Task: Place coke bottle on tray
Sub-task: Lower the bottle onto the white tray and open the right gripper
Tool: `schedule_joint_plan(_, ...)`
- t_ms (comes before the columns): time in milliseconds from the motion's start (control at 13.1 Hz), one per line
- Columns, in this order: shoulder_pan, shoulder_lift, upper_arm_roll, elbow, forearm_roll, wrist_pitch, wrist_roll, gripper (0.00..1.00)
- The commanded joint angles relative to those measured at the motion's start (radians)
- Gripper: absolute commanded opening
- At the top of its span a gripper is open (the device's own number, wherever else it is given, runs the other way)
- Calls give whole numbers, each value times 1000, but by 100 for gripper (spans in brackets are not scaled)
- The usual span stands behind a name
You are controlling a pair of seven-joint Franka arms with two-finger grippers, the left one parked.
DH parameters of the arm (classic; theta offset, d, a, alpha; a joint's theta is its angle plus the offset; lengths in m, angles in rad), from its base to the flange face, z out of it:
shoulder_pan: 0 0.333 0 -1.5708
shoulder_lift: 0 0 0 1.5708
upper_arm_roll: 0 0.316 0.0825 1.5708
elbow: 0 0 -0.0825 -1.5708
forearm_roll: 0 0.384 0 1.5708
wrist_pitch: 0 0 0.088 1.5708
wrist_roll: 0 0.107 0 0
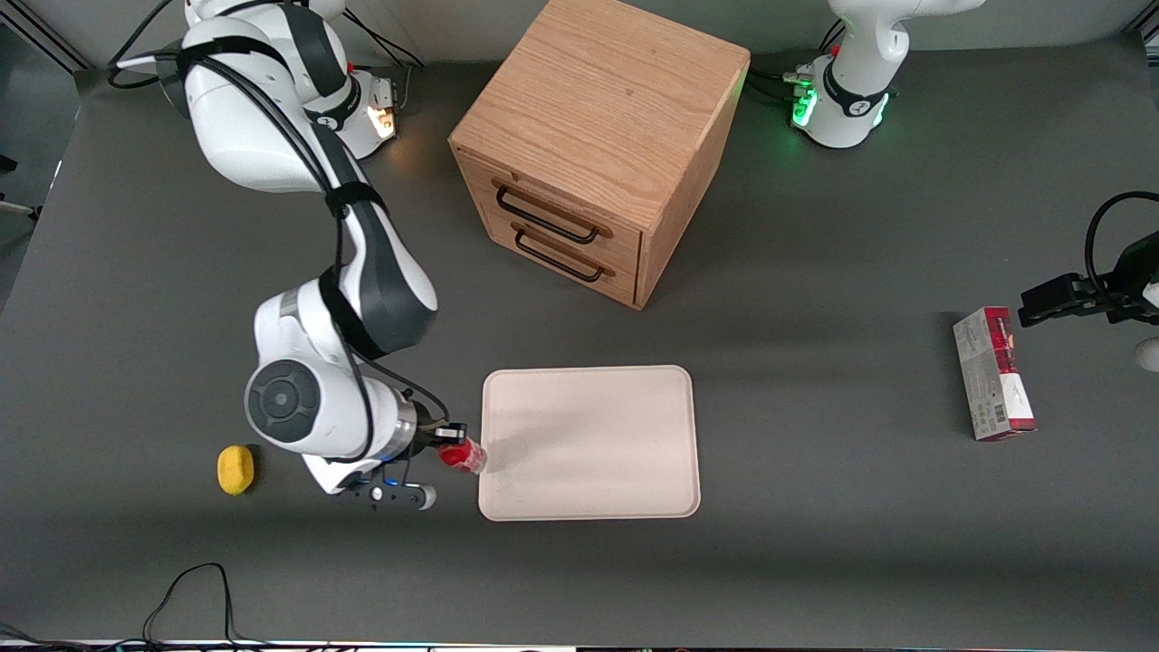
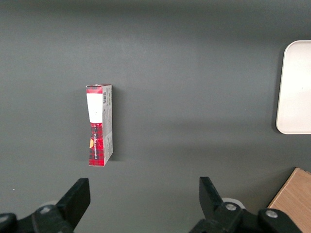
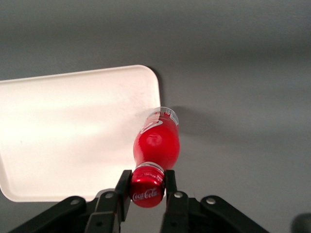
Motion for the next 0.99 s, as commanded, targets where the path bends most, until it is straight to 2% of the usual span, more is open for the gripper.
schedule_joint_plan(0,22,43,-2,62,19,36,42,0)
schedule_joint_plan(918,47,66,-2,60,17,92,64,0)
